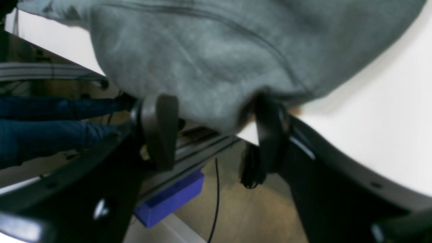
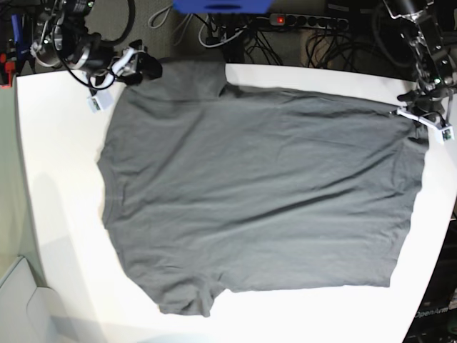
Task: Layout the t-shirt on the table in an organized manner, then fold the t-shirt properly
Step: 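Lift the shoulder corners and fold the shirt over toward the hem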
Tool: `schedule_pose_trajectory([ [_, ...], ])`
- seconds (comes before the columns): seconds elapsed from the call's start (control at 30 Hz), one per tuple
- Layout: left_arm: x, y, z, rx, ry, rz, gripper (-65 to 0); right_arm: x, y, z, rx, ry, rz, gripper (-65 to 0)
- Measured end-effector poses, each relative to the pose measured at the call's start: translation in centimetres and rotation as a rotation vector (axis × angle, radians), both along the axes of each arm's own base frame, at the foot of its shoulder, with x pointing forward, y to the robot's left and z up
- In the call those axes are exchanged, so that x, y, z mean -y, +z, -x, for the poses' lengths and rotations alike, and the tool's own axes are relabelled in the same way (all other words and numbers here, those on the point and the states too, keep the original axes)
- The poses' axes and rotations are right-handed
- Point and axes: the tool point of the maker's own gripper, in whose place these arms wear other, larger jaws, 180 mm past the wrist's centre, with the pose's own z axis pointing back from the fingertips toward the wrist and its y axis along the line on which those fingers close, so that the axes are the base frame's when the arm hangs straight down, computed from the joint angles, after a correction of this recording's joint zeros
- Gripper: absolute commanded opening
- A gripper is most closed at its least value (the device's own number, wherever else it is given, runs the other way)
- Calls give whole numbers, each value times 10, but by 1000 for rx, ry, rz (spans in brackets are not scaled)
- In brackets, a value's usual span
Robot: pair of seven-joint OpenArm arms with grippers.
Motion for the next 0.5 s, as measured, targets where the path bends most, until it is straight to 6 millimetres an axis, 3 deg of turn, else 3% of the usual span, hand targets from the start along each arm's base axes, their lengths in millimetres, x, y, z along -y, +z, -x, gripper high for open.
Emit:
schedule_pose_trajectory([
  [0.5,0,0,0,0,0,1,-649,-2,0,-10,9,3,-6,-289],
])
